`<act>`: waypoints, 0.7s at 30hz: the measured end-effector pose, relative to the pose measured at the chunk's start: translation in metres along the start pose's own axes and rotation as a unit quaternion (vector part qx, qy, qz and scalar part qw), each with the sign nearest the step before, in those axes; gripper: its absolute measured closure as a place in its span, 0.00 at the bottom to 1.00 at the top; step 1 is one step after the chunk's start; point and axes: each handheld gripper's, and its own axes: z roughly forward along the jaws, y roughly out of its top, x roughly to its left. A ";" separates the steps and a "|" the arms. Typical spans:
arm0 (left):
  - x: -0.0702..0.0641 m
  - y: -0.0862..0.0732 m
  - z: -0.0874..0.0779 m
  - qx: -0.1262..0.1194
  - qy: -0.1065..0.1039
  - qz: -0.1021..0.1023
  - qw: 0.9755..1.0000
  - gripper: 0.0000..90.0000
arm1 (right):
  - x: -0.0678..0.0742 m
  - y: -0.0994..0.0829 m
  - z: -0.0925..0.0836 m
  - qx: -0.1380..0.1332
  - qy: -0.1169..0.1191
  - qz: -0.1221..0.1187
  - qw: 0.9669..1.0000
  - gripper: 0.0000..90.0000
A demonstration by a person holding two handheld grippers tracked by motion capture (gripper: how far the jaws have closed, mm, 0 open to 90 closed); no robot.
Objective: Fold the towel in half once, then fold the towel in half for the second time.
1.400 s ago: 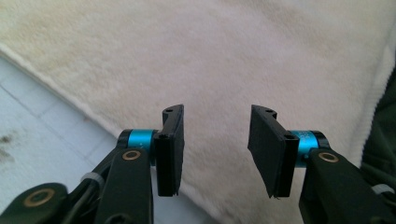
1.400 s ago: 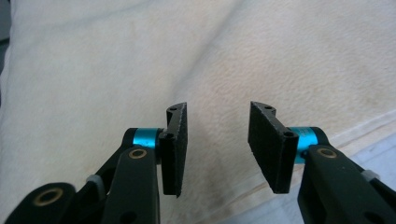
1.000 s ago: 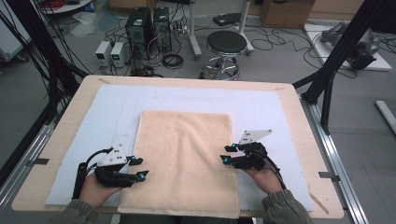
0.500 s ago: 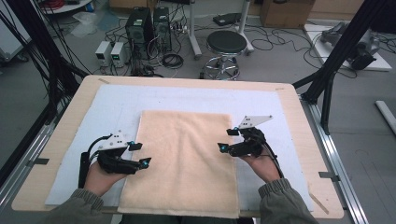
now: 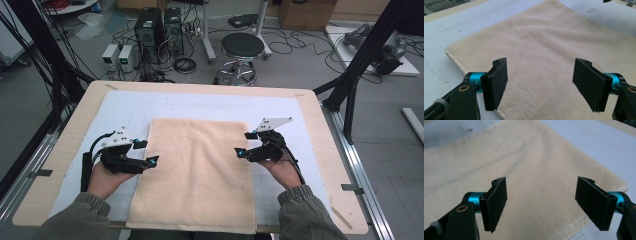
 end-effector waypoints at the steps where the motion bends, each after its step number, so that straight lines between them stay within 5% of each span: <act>1: 0.001 0.000 0.000 0.000 0.000 -0.003 1.000 0.32 | -0.001 0.000 0.000 0.001 -0.001 -0.001 1.000 0.28; 10: 0.013 0.009 -0.001 0.003 0.013 -0.001 1.000 0.32 | -0.003 0.011 0.001 0.014 0.000 -0.016 1.000 0.28; 16: 0.032 0.031 0.001 0.006 0.030 0.009 0.999 0.32 | -0.013 0.027 -0.003 0.011 -0.014 -0.017 1.000 0.28; 21: 0.051 0.033 0.017 0.012 0.038 -0.002 0.999 0.35 | -0.026 0.031 0.006 0.014 -0.033 -0.017 0.999 0.30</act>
